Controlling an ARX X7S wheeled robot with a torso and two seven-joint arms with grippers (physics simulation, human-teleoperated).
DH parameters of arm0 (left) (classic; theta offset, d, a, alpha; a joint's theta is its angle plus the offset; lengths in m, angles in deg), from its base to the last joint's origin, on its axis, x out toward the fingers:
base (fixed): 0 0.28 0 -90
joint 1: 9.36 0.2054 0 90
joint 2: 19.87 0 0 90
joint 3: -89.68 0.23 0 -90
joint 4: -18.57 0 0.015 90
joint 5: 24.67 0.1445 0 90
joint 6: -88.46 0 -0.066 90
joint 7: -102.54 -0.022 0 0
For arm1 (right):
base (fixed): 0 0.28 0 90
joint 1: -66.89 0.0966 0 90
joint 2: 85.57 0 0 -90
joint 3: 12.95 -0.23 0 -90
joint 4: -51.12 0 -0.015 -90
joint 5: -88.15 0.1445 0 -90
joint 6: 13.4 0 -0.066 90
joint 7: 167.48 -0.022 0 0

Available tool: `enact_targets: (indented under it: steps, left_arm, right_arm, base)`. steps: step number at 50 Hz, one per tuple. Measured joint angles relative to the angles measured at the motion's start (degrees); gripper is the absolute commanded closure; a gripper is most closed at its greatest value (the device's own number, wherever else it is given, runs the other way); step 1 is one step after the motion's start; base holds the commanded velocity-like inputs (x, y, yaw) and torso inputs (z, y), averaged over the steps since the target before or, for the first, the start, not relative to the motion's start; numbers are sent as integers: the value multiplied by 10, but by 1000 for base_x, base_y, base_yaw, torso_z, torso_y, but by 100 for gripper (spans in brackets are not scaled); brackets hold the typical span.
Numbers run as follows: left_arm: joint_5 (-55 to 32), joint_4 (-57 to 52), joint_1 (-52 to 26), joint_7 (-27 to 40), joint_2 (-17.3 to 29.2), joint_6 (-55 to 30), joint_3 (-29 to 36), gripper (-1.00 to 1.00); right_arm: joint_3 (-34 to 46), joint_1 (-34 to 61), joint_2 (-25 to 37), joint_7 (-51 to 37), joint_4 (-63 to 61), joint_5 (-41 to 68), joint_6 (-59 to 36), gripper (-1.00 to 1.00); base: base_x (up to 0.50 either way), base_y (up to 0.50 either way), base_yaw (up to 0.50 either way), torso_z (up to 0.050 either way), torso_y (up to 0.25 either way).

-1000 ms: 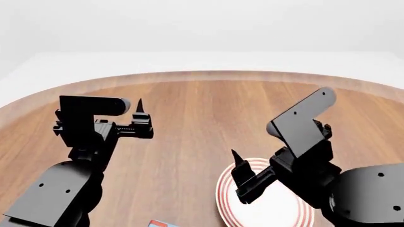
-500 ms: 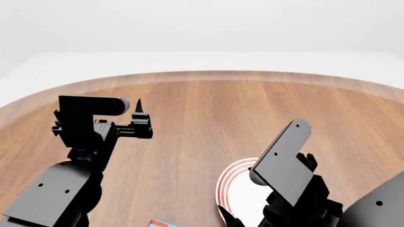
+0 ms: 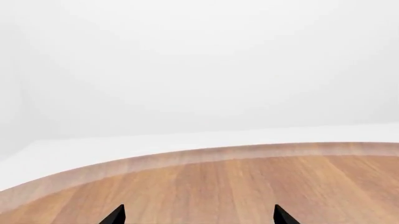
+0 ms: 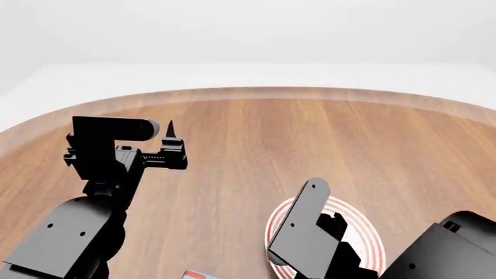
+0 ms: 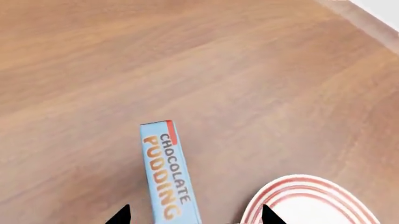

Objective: Put the chocolate pudding to the right of the plate.

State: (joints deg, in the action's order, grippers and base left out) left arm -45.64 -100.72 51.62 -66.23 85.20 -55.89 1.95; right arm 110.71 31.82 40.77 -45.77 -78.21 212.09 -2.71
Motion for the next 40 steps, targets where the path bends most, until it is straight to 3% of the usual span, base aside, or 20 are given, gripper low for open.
enact_targets:
  steps: [19,40]
  left_arm:
    - [-4,4,-1,4,2,3,3,-100]
    - [-7,10,3,6,4,12,6,-100]
  right_arm:
    - [18,-59,-53,90,49,-115,-55,-100]
    - [68,-100,-69,271,114,-336,-66,-100]
  base:
    - [0,0,0,0,0]
    - [0,0,0,0,0]
